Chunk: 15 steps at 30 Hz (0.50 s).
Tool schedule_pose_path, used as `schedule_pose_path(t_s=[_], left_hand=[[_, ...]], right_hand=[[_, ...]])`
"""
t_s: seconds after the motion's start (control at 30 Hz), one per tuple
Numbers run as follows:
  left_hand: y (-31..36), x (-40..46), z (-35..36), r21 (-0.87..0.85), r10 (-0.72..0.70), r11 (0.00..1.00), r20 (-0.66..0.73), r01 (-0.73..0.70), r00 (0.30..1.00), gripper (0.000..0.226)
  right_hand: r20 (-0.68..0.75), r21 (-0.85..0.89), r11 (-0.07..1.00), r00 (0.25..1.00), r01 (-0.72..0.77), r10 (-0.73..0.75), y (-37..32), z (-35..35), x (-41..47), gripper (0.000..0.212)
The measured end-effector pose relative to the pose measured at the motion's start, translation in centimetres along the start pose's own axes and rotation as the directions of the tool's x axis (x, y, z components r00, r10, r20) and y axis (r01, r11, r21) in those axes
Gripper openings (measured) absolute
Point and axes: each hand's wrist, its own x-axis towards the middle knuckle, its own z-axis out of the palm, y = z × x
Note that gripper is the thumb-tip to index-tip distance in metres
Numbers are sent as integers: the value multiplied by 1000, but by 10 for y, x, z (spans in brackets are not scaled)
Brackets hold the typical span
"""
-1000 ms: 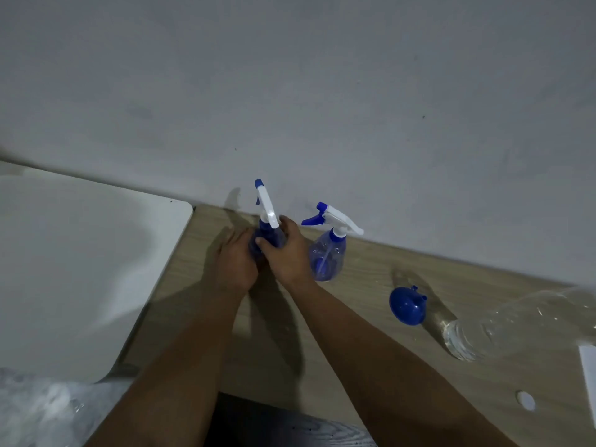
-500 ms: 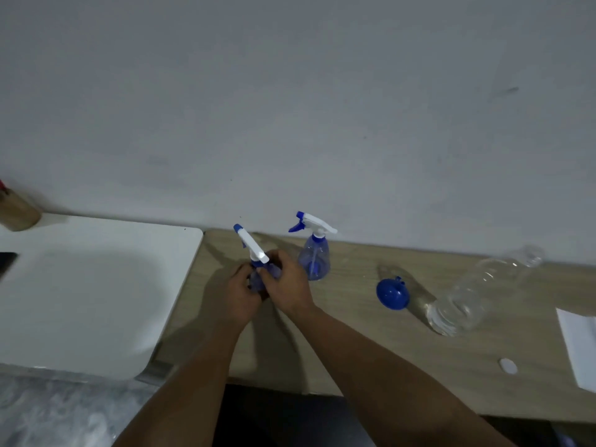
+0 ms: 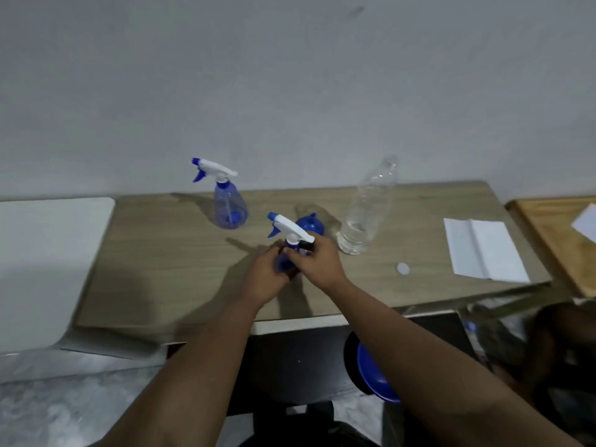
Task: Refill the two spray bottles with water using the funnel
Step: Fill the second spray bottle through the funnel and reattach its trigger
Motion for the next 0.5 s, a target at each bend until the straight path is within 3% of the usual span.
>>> schedule_pose_path(t_s=[0.13, 0.27, 0.5], left_hand=[[9, 10, 61, 16, -69, 997, -25, 70, 997, 32], [13, 13, 93, 140, -93, 984, -107, 107, 990, 42], [12, 19, 97, 193, -140, 969, -91, 155, 986, 26]], right_hand=[[-47, 34, 996, 995, -84, 85, 34, -39, -8, 31], [-76, 98, 988, 989, -121, 128, 57, -54, -14, 34], [32, 150, 982, 994, -110, 107, 66, -66, -8, 28]])
